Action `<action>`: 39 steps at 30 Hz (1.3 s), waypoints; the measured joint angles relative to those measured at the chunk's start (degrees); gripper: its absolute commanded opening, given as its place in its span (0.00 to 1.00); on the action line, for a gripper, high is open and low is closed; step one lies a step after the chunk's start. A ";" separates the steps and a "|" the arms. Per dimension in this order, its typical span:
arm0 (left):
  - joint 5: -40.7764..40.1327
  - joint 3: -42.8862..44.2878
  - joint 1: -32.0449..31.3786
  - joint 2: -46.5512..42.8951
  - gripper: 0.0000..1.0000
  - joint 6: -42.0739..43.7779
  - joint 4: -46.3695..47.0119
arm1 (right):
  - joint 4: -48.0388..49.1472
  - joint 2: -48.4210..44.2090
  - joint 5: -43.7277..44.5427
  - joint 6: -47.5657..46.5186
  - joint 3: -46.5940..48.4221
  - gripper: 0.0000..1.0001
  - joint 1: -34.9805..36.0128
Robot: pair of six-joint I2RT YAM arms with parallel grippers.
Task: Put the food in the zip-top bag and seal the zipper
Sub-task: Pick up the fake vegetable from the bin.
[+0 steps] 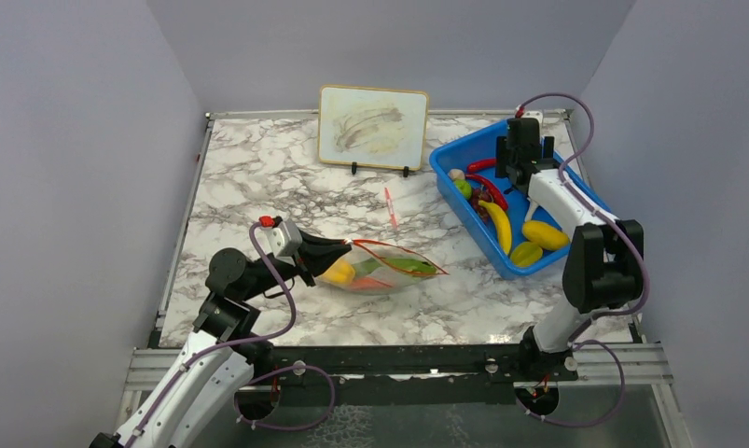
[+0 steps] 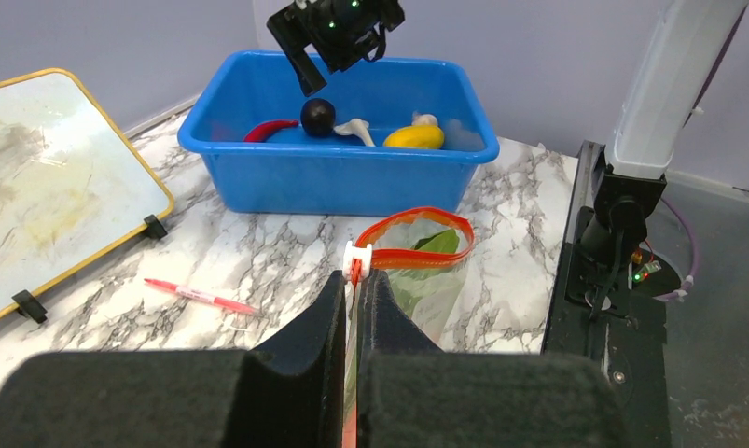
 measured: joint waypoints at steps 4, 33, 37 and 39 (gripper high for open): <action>0.00 0.00 0.00 -0.26 0.00 0.13 -0.17 | 3.23 5.16 1.66 -0.72 0.00 0.79 -1.25; -0.02 0.00 0.00 -0.72 0.00 1.51 -1.16 | 7.19 21.16 -1.18 -1.97 6.75 0.45 -5.51; -0.02 0.00 0.00 -0.72 0.00 1.55 -1.22 | 6.86 19.80 -2.05 -1.84 6.12 0.45 -5.51; -0.02 0.00 0.00 -0.70 0.00 1.60 -1.22 | 6.29 18.47 -2.91 -1.66 5.77 0.45 -5.51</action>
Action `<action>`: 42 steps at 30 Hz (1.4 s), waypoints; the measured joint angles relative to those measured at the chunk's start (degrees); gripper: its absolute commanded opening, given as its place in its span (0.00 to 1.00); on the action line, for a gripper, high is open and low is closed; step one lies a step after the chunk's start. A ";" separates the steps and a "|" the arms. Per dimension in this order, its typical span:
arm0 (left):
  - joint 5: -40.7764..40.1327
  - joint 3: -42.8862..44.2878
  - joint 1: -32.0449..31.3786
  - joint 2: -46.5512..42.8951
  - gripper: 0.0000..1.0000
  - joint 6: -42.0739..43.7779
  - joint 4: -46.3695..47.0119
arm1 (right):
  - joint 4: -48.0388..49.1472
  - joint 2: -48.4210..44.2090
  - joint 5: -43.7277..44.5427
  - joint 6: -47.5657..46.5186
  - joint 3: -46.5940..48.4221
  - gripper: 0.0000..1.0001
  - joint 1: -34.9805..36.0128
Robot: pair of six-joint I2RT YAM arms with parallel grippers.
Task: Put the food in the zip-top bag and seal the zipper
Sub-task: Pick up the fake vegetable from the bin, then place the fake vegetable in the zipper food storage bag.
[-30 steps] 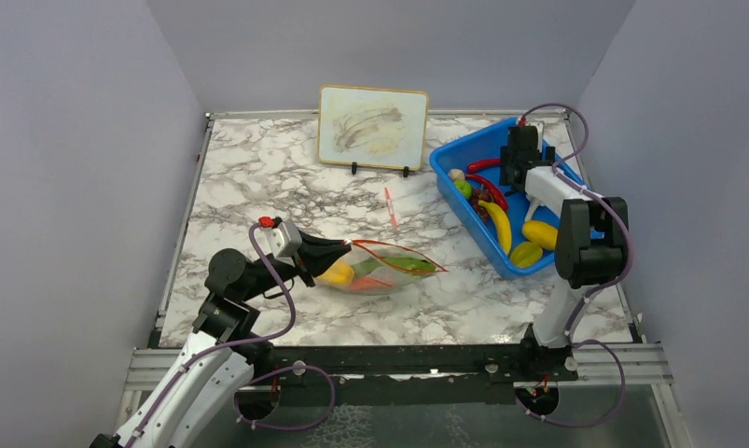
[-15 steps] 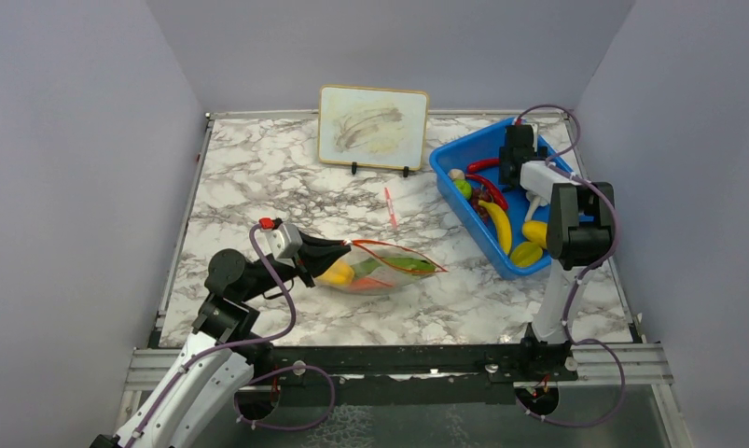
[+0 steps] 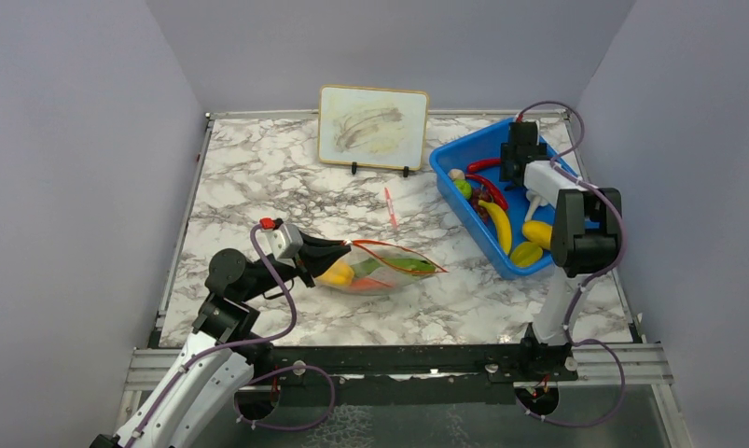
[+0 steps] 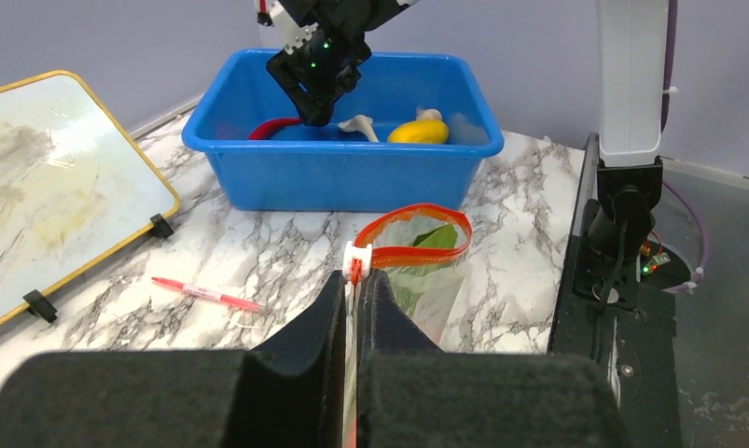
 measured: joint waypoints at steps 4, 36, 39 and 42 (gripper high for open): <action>-0.02 0.00 0.00 0.02 0.00 0.48 -0.02 | -1.33 -4.07 -1.92 0.57 -0.66 0.44 0.00; -1.18 0.00 0.00 0.13 0.00 1.84 -0.59 | -12.11 -48.85 -50.01 5.53 -14.69 0.45 15.52; -1.36 0.00 0.00 0.15 0.00 1.88 -0.61 | -11.67 -50.69 -54.99 6.08 -16.13 0.44 17.79; -1.40 0.00 0.00 0.15 0.00 1.99 -0.63 | -10.78 -52.46 -60.46 7.41 -18.88 0.44 19.74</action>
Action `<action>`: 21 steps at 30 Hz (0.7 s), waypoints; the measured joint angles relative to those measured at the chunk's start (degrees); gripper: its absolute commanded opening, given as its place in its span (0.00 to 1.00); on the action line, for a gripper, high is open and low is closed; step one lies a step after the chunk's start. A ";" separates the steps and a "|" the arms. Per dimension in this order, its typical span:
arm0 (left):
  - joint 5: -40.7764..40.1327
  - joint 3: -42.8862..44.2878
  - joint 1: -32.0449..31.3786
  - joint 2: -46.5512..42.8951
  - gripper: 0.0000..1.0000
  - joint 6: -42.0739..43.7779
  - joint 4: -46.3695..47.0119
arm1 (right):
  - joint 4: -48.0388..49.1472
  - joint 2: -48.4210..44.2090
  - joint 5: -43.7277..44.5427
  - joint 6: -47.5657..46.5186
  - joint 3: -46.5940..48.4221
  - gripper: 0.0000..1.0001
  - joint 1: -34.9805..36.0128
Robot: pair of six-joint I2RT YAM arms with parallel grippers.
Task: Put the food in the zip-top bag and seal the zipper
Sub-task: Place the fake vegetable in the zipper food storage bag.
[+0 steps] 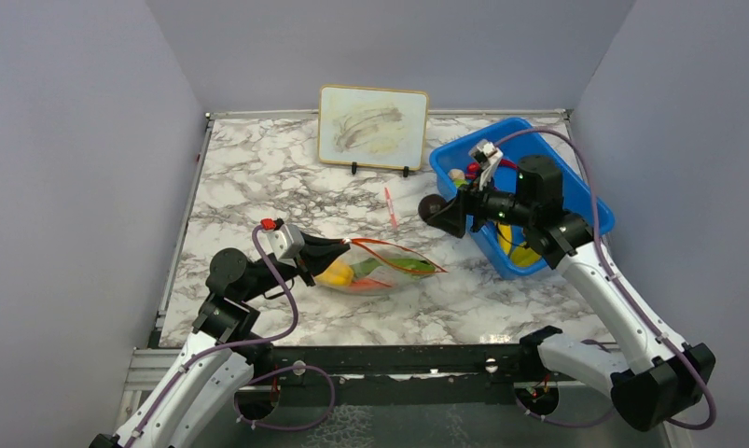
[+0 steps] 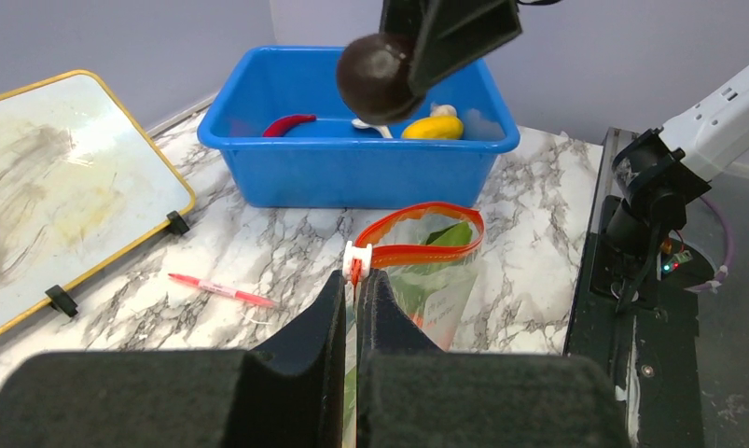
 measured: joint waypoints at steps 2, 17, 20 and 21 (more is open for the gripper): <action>-0.09 0.00 0.00 0.00 0.00 0.02 0.00 | 0.50 -0.76 -2.34 0.63 -1.60 0.44 1.46; -0.28 0.00 0.00 0.20 0.00 0.04 -0.02 | 2.32 -1.95 -10.99 0.59 -4.35 0.44 12.57; -0.33 0.00 0.00 0.20 0.00 0.02 -0.02 | 2.47 -0.66 -11.02 0.42 -4.44 0.44 13.62; -0.33 0.00 0.00 0.20 0.00 0.02 -0.02 | 2.49 -0.20 -11.02 0.42 -4.52 0.44 13.77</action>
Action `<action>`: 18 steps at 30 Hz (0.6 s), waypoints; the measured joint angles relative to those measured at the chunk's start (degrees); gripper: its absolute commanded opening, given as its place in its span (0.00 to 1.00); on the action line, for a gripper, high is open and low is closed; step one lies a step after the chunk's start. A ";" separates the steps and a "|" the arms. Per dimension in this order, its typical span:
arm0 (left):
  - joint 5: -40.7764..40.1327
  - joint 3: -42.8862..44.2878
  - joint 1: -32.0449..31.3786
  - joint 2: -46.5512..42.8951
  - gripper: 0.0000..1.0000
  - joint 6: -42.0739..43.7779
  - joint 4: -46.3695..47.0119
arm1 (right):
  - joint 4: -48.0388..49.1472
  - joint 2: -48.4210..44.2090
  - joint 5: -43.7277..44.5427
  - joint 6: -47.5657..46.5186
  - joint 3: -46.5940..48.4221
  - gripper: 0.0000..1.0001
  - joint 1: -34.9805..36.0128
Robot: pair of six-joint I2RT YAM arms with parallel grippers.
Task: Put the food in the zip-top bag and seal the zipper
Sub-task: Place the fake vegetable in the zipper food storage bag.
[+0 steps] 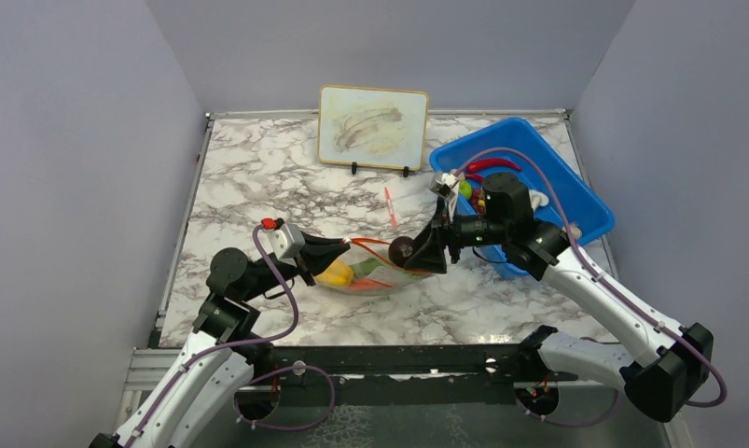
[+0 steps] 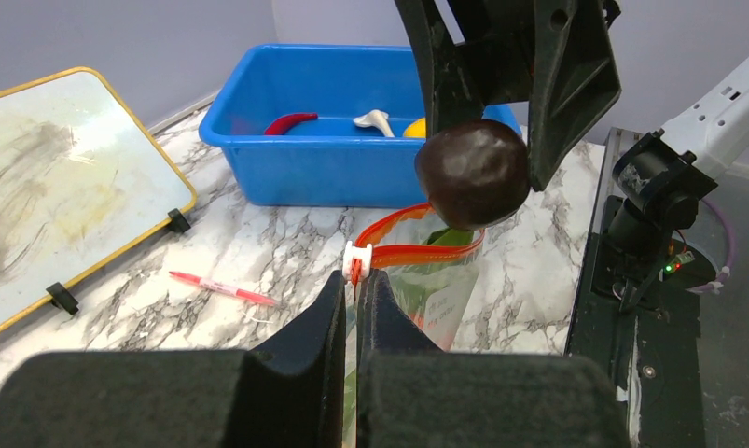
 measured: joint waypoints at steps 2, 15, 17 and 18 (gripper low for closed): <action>0.00 0.00 0.00 0.00 0.00 -0.02 0.00 | 0.07 1.03 0.00 0.00 -0.09 0.44 0.09; 0.83 -0.31 0.00 0.00 0.00 -0.46 0.33 | 0.17 5.73 1.97 1.01 -0.17 0.46 1.16; 1.07 -0.37 0.00 0.00 0.00 -0.66 0.33 | 0.15 6.47 2.43 1.57 -0.17 0.47 1.18; 1.14 -0.37 0.00 0.00 0.00 -0.70 0.35 | 0.15 6.84 2.69 1.77 -0.17 0.48 1.25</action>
